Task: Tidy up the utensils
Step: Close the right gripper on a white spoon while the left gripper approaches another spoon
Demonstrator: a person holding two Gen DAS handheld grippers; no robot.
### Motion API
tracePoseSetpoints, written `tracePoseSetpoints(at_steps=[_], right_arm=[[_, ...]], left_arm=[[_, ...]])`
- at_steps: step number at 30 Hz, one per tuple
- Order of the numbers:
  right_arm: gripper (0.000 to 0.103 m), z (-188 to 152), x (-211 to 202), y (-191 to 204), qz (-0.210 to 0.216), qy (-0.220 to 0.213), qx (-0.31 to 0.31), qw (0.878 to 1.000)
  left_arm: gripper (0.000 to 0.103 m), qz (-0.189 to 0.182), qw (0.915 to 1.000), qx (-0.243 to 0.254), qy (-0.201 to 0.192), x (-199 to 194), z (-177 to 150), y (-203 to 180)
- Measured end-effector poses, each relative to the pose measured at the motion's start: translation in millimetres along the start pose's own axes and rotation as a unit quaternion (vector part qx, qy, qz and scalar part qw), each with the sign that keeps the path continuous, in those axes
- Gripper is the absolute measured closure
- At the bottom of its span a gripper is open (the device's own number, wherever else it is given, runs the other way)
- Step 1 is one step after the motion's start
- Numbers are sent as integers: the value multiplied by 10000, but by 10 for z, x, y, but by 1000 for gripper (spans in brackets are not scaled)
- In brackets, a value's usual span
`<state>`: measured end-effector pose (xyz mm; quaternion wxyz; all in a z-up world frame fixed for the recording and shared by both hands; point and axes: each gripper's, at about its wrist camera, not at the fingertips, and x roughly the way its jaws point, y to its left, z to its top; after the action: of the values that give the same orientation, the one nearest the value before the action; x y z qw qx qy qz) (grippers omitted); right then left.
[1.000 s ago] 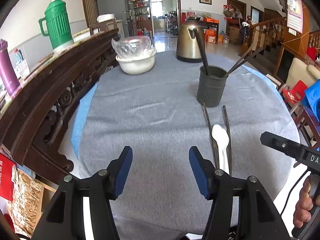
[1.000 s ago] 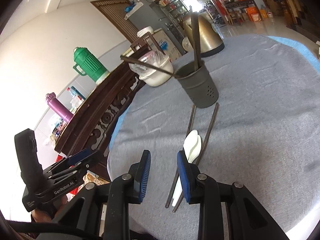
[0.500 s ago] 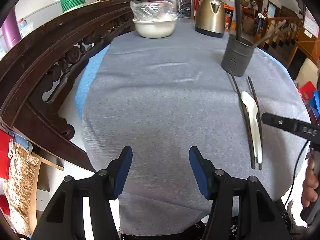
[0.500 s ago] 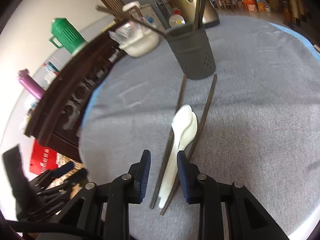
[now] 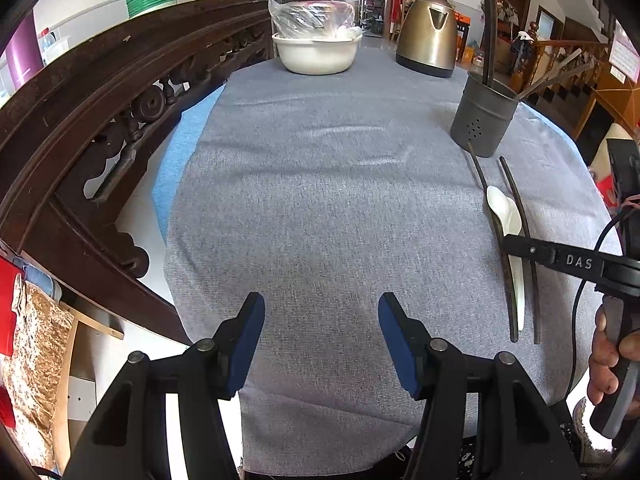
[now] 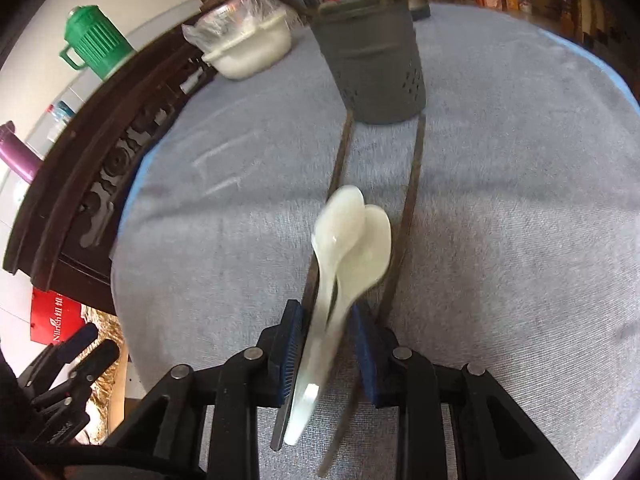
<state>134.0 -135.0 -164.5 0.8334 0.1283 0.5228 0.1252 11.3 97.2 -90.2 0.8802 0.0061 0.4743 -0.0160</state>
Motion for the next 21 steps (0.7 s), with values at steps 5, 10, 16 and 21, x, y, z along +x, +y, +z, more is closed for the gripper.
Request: tracePoseSetpoints(at_steps=[5, 10, 16, 21], right_arm=[[87, -22, 9, 48, 54, -59, -162, 9998], [94, -76, -177, 100, 544, -418, -253, 9973], [94, -73, -325, 109, 863, -485, -312, 9946], [94, -79, -353, -93, 702, -462, 18, 9965]], left_arm=[[43, 26, 10000, 0, 7, -1, 5, -10], [43, 8, 10000, 33, -6, -15, 16, -40], [43, -152, 9998, 77, 54, 2, 84, -141], [43, -704, 9967, -219, 339, 97, 210, -155]])
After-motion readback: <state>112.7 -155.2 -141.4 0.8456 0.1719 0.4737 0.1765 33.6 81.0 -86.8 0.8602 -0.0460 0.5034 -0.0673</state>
